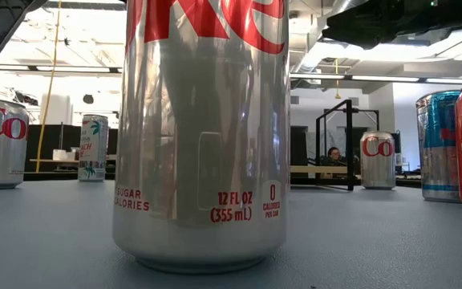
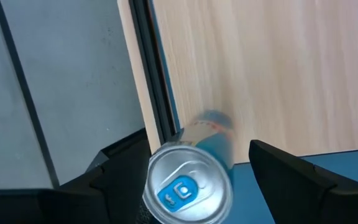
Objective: Place canned beverage on shelf
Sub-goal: Put the center pink and white soda can onto the shelf
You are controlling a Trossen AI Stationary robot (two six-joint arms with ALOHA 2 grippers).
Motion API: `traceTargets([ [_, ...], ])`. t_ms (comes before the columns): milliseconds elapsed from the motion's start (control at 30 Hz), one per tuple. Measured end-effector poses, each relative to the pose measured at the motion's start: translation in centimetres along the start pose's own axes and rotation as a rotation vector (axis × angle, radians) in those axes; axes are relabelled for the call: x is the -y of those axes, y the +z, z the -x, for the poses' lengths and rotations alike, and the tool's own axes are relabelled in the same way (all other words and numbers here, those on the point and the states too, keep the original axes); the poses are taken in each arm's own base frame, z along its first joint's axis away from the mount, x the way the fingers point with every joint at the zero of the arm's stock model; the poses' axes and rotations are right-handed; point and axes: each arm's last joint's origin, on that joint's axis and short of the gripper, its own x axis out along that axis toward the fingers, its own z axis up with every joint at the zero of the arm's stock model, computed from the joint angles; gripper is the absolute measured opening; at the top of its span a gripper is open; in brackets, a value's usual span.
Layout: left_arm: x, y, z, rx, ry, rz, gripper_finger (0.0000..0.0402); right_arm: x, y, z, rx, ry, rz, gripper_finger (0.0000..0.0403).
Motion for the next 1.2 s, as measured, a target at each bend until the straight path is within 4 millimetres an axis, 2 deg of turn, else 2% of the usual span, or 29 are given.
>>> traceTargets([
  [167, -0.3, 1.0, 3.4, 0.069, 0.048, 0.038, 0.0267, 0.0, 0.1, 0.0, 0.008, -0.001, -0.018, 0.0240],
  [267, -0.2, 1.5, 6.6, 0.176, 0.048, 0.093, 0.0267, 0.0, 0.1, 0.0, 0.007, -0.002, -0.050, 0.0240],
  [367, 0.6, 1.6, 10.0, 0.323, -0.034, 0.178, 0.0267, -0.1, 0.1, 0.0, 0.007, 0.004, -0.082, 0.0240],
  [500, 3.0, 1.6, 13.6, 0.489, -0.252, 0.266, 0.0264, -0.8, 0.3, -0.4, -0.020, 0.043, -0.085, 0.0240],
  [633, 6.7, 1.8, 16.5, 0.530, -0.450, 0.224, 0.0253, -2.1, 1.8, -1.7, -0.076, 0.104, -0.062, 0.0240],
  [733, 9.6, 2.5, 18.3, 0.550, -0.518, 0.186, 0.0242, -3.5, 2.7, -3.2, -0.167, 0.157, -0.017, 0.0240],
  [800, 11.7, 3.0, 19.1, 0.570, -0.533, 0.152, 0.0234, -4.4, 3.1, -4.2, -0.249, 0.190, 0.021, 0.0240],
  [933, 16.3, 3.2, 19.4, 0.536, -0.479, 0.098, 0.0219, -6.0, 3.7, -6.3, -0.368, 0.232, 0.068, 0.0240],
  [1033, 19.2, 2.2, 18.9, 0.514, -0.401, 0.117, 0.0212, -7.0, 4.4, -7.7, -0.404, 0.288, 0.070, 0.0240],
  [1200, 22.6, -0.4, 17.5, 0.635, -0.349, 0.217, 0.0209, -7.2, 5.6, -9.7, -0.493, 0.402, 0.046, 0.0240],
])
